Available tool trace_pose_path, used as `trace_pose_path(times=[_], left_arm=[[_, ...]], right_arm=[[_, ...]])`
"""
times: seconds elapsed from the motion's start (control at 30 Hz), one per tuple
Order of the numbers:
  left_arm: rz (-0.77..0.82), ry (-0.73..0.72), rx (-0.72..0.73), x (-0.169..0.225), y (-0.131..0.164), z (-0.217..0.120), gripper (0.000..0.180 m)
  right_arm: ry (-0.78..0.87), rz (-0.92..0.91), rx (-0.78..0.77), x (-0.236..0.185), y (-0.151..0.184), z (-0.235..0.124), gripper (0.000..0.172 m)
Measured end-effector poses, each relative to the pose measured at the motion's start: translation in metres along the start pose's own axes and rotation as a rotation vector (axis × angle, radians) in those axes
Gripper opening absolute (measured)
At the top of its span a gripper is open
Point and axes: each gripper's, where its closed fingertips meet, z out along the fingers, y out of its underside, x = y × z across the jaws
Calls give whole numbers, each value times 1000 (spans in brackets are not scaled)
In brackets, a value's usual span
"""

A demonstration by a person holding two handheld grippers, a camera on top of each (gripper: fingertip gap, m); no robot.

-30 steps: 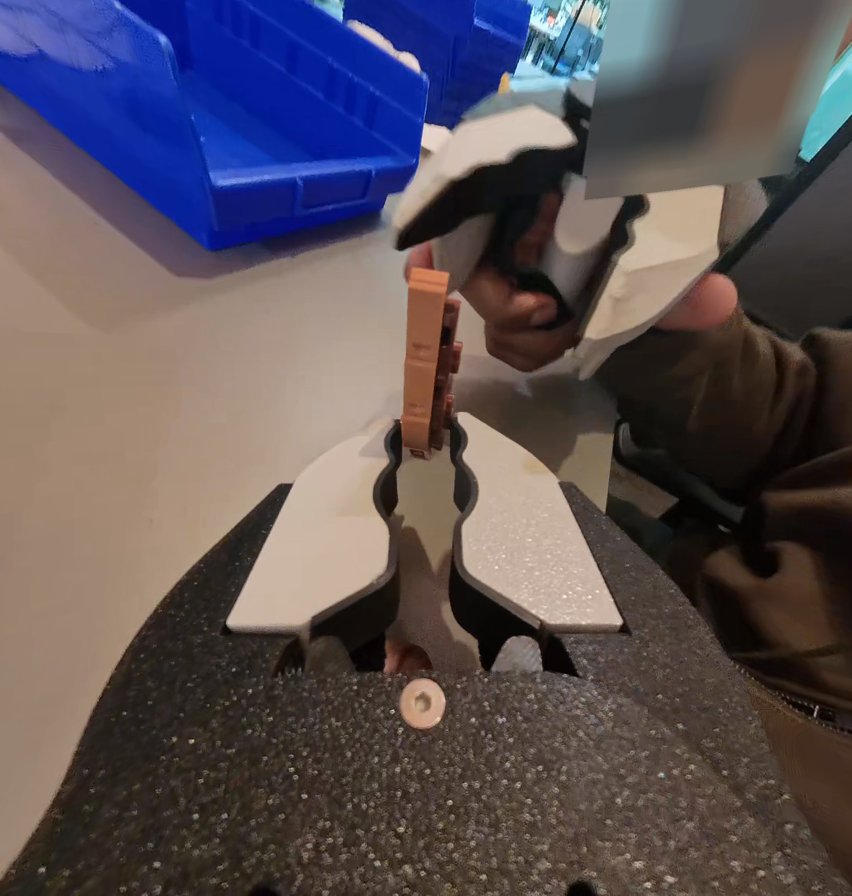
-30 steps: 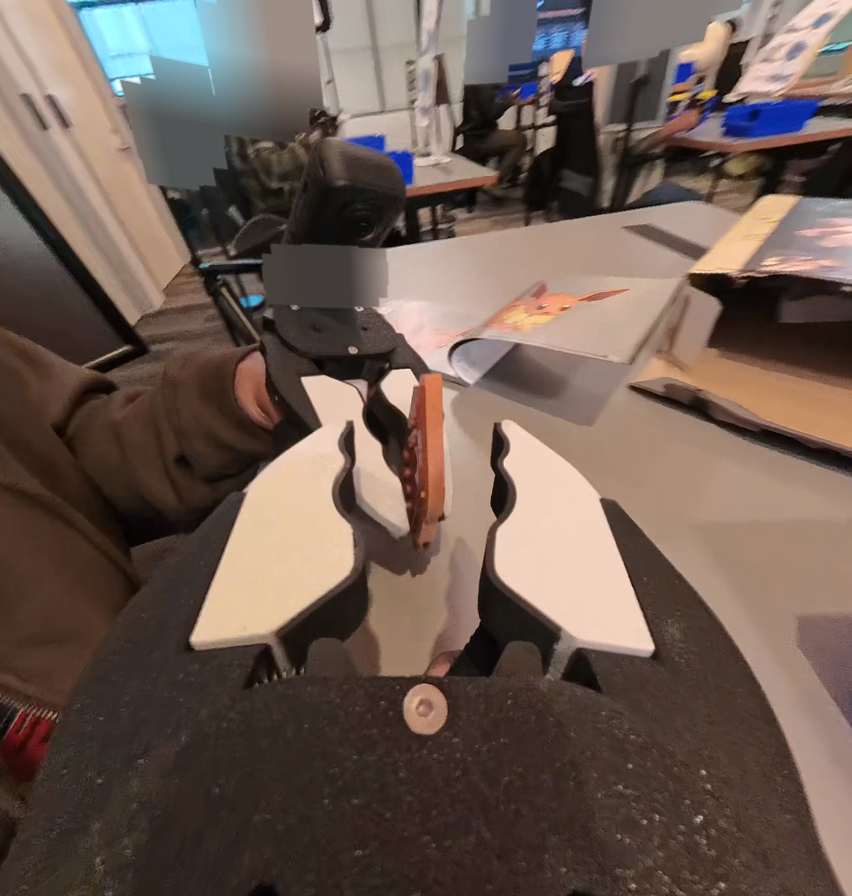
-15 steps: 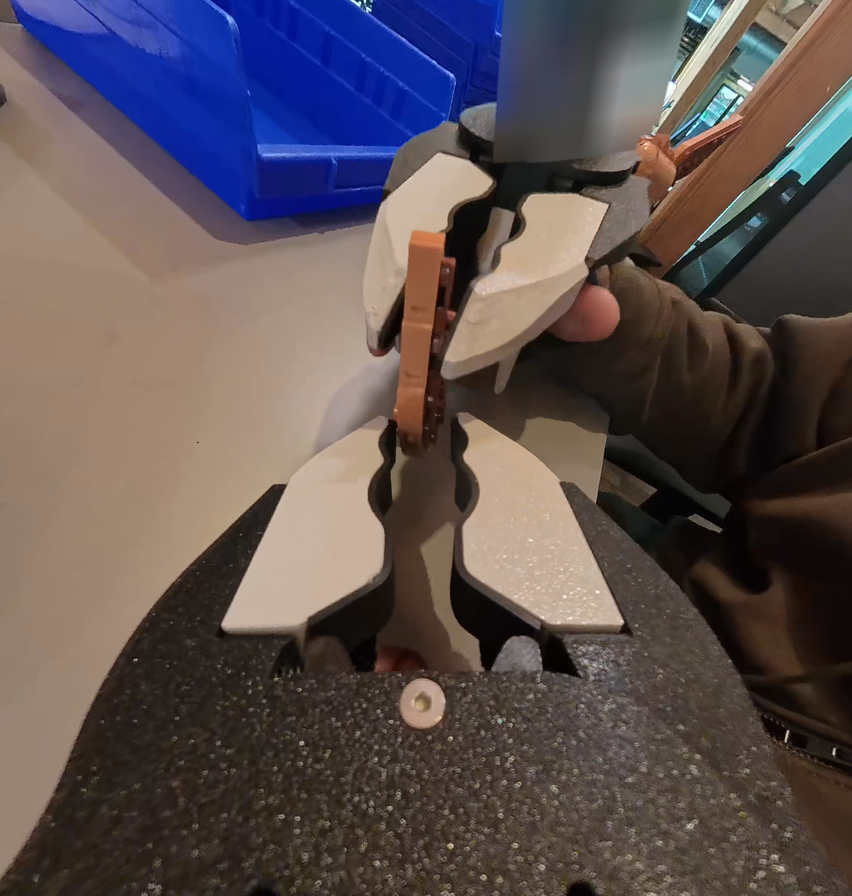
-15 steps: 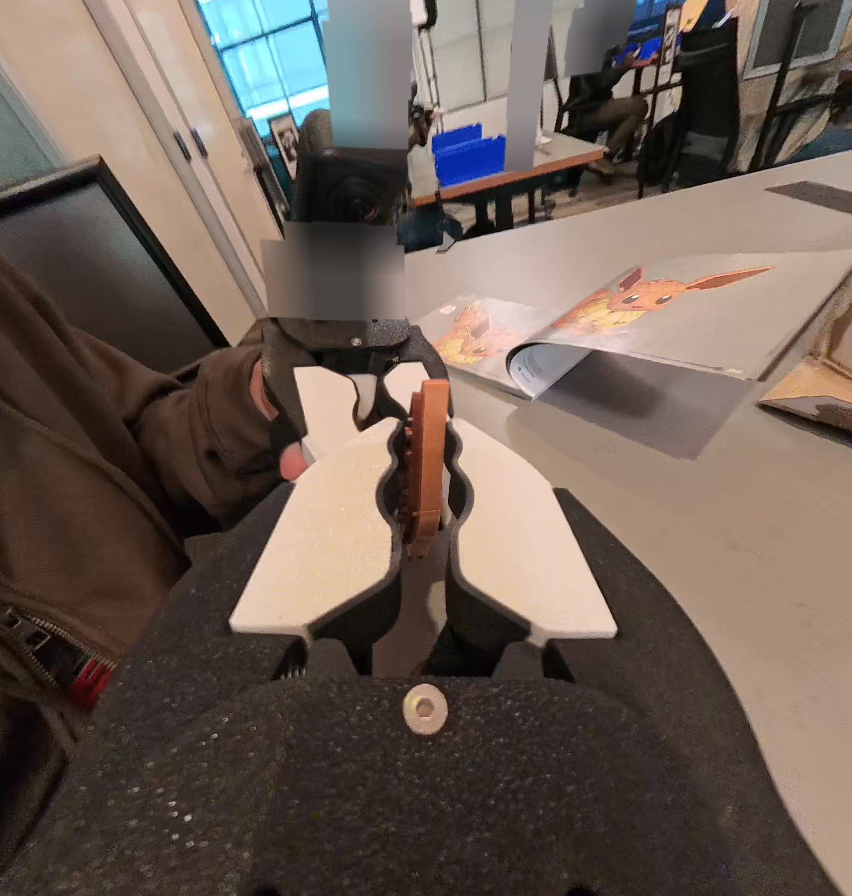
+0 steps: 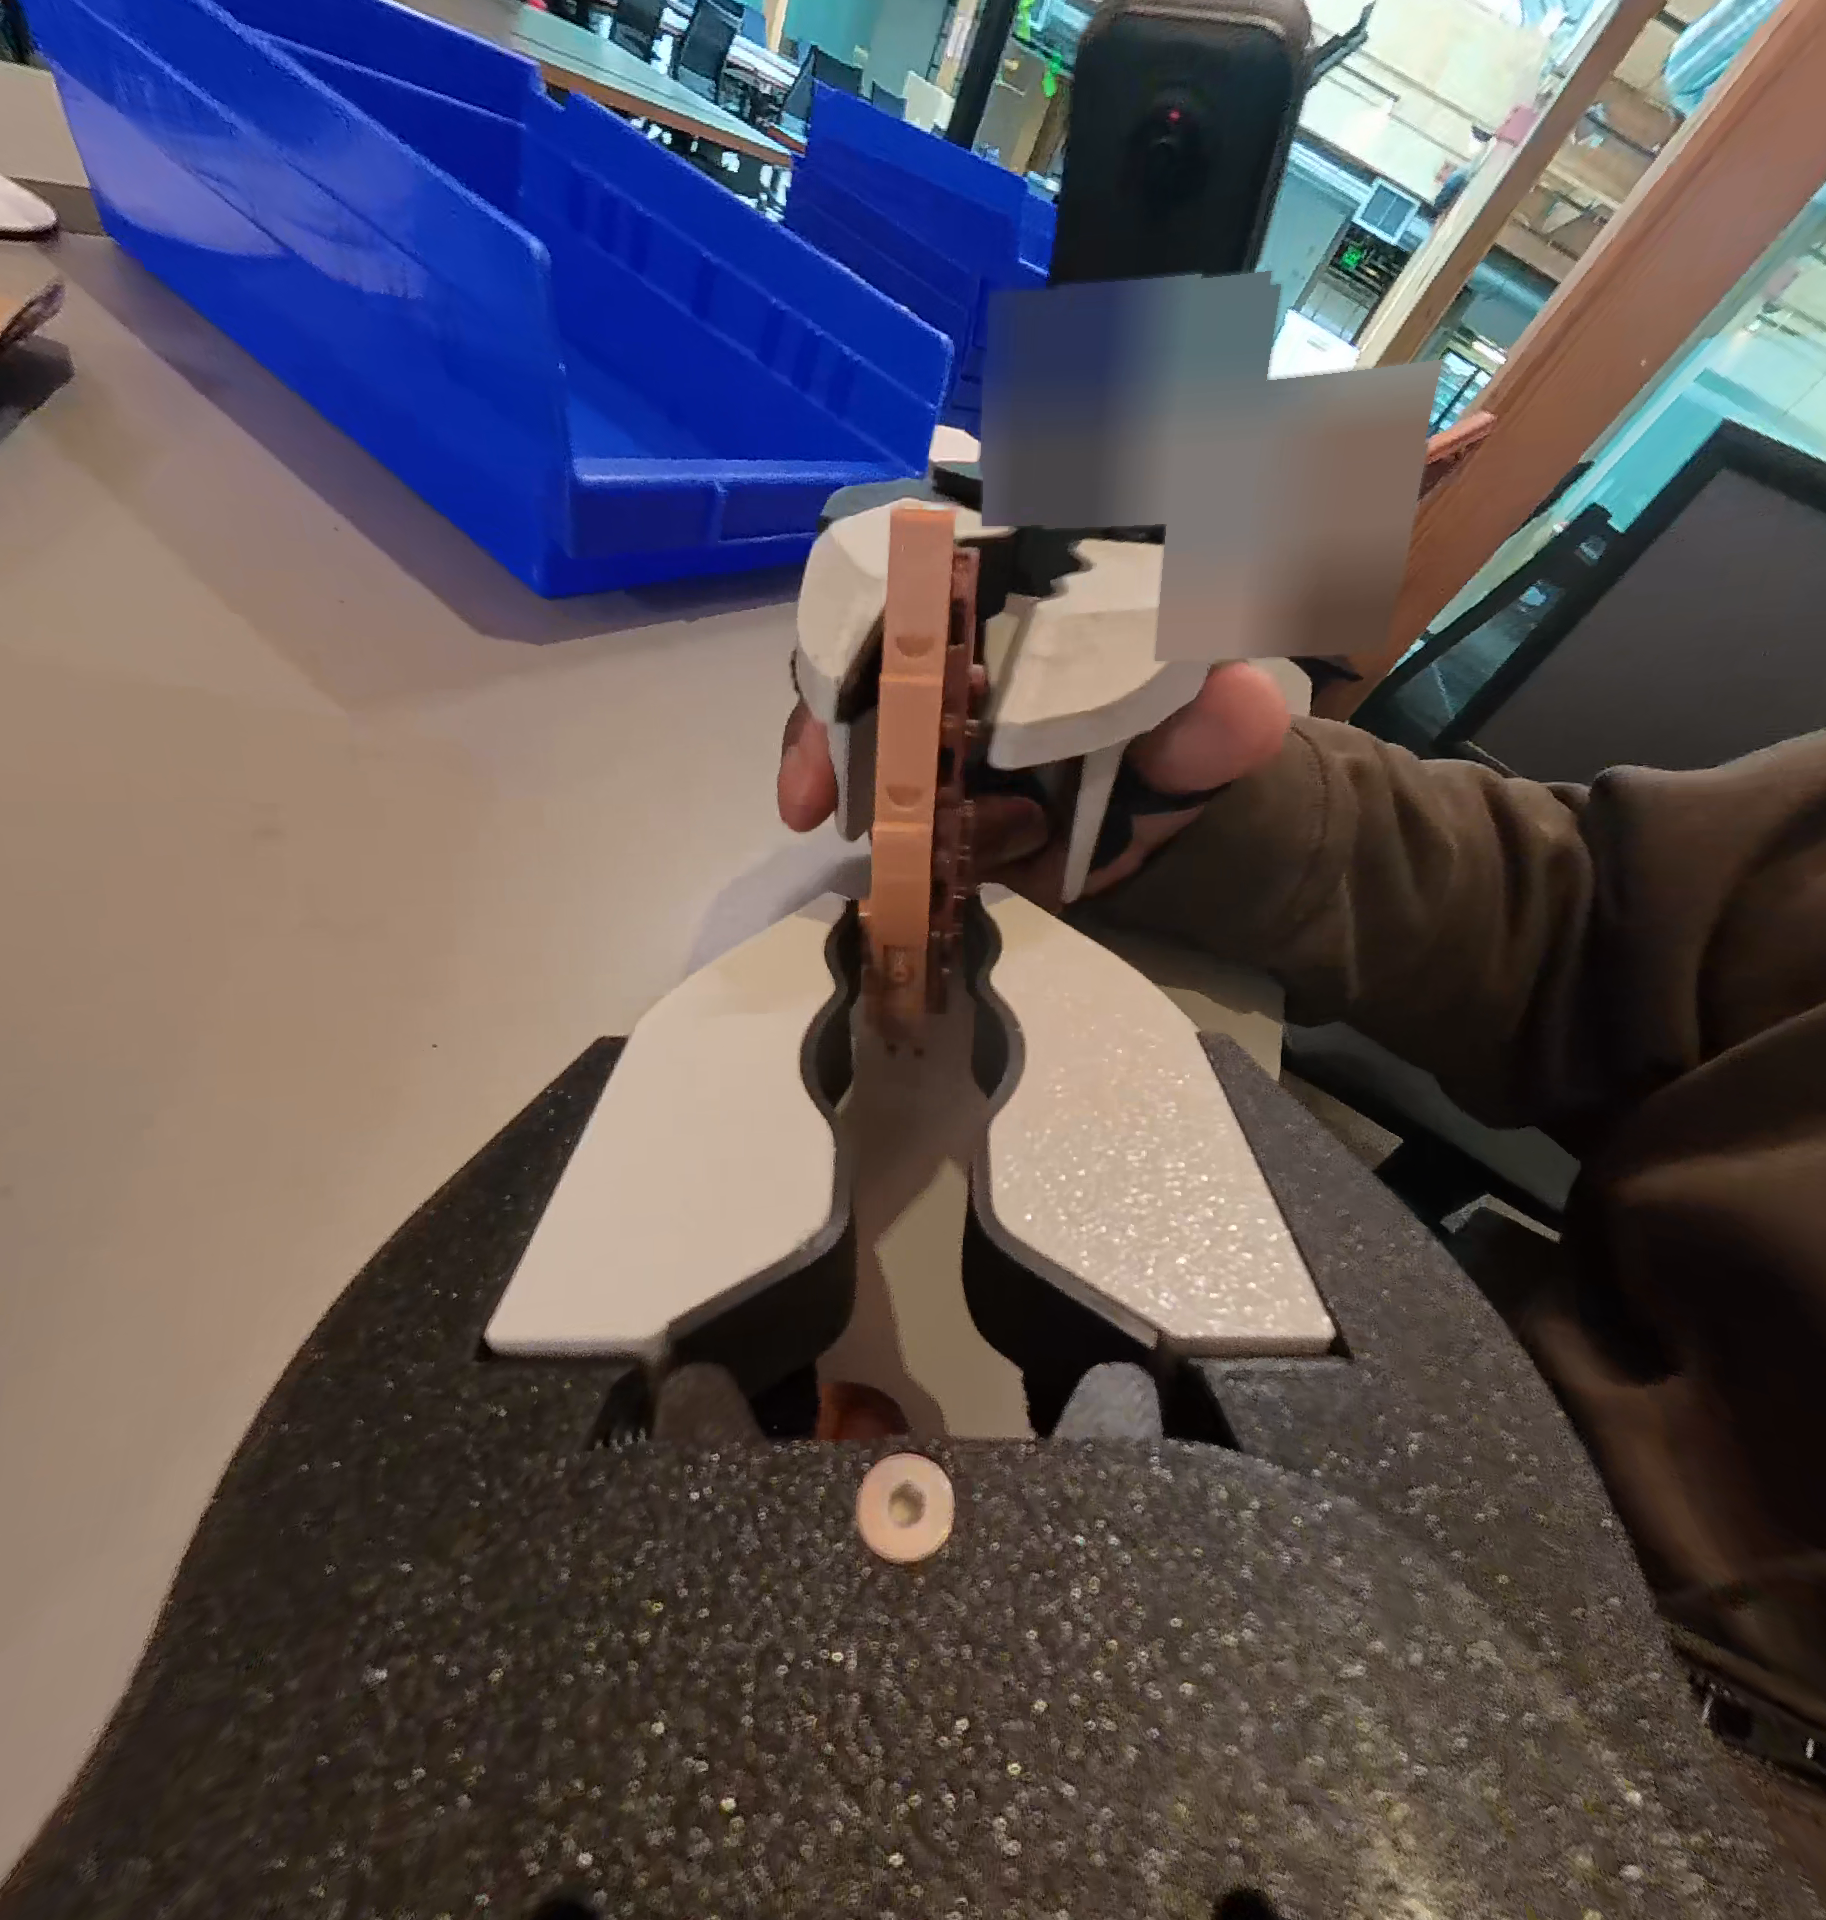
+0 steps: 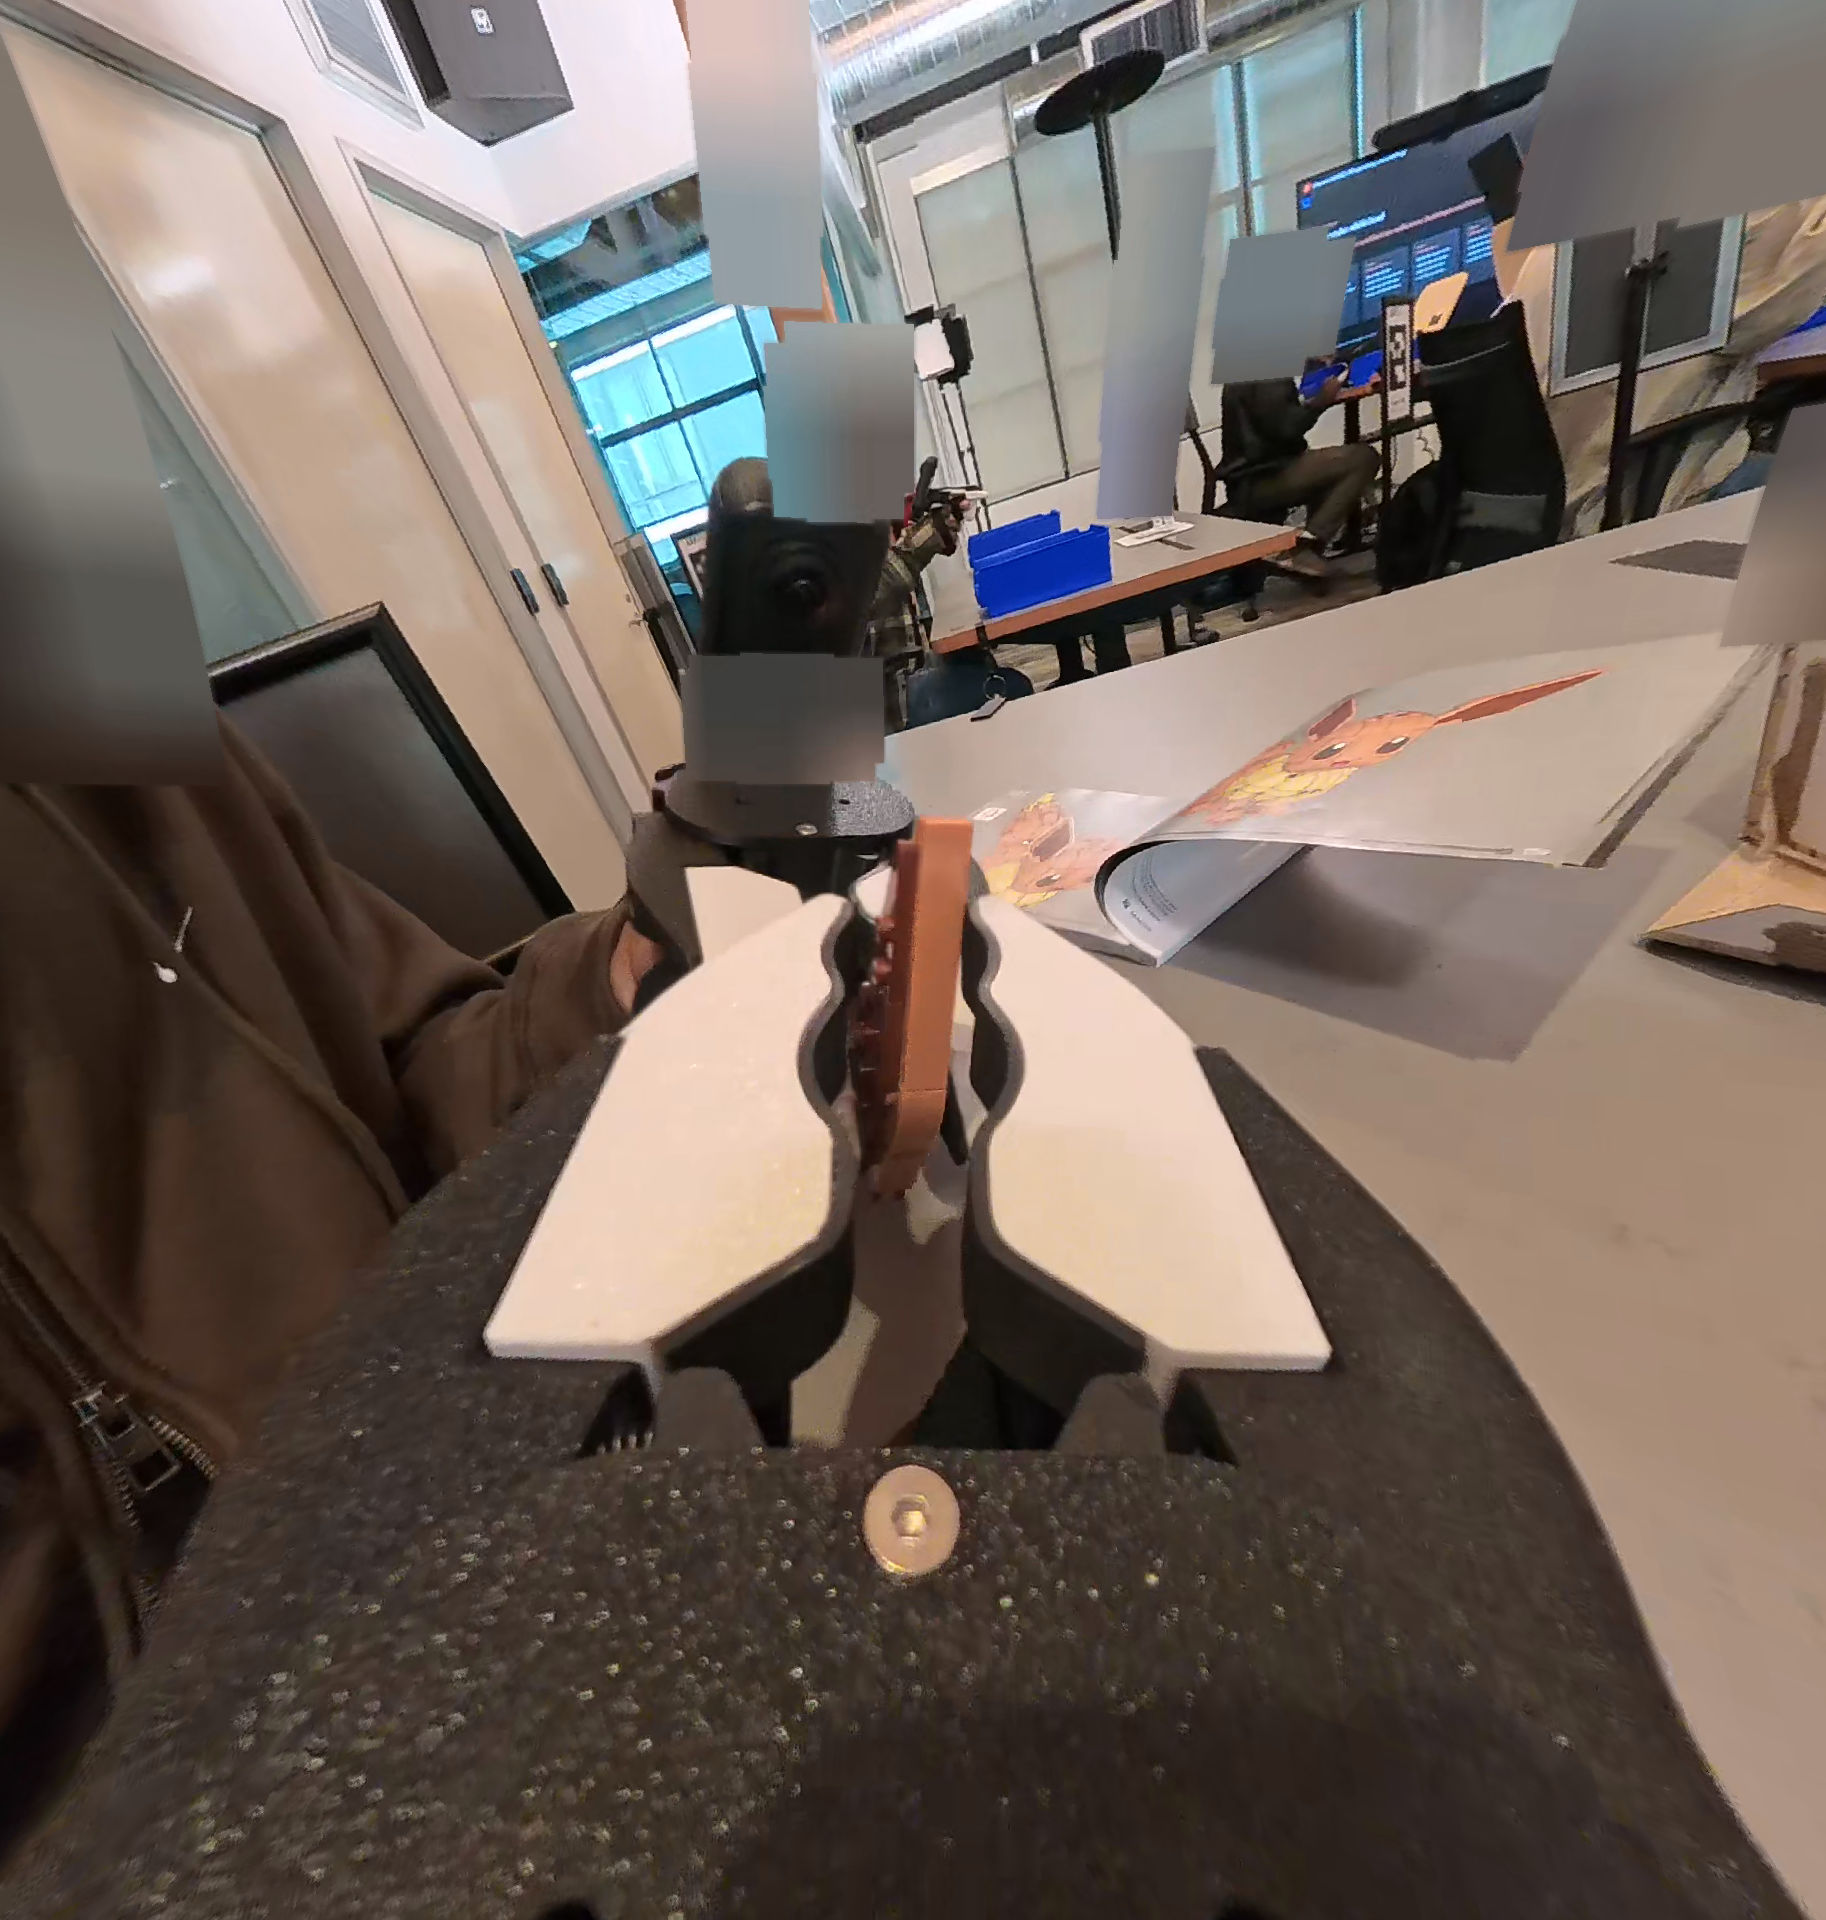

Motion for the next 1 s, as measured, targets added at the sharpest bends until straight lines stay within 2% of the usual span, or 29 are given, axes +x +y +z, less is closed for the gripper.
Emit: trace_pose_path(times=[0.1, 0.5, 0.77, 0.9, 1.0], left_arm=[[-26, -11, -10, -4, 1, 1, 19], [9, -50, -27, -14, -2, 6, 19], [58, -162, -75, -31, -13, 17, 19], [49, -157, -41, -38, -13, 15, 18], [20, -135, -55, -38, -7, 16, 18]], right_arm=[[5, -6, 31, 3, -5, -4, 24], [-76, -6, 80, 17, -18, -11, 24], [56, -159, 208, 42, -40, -18, 21], [55, -159, 197, 55, -42, -19, 19], [-1, -138, 137, 47, -34, -17, 14]])
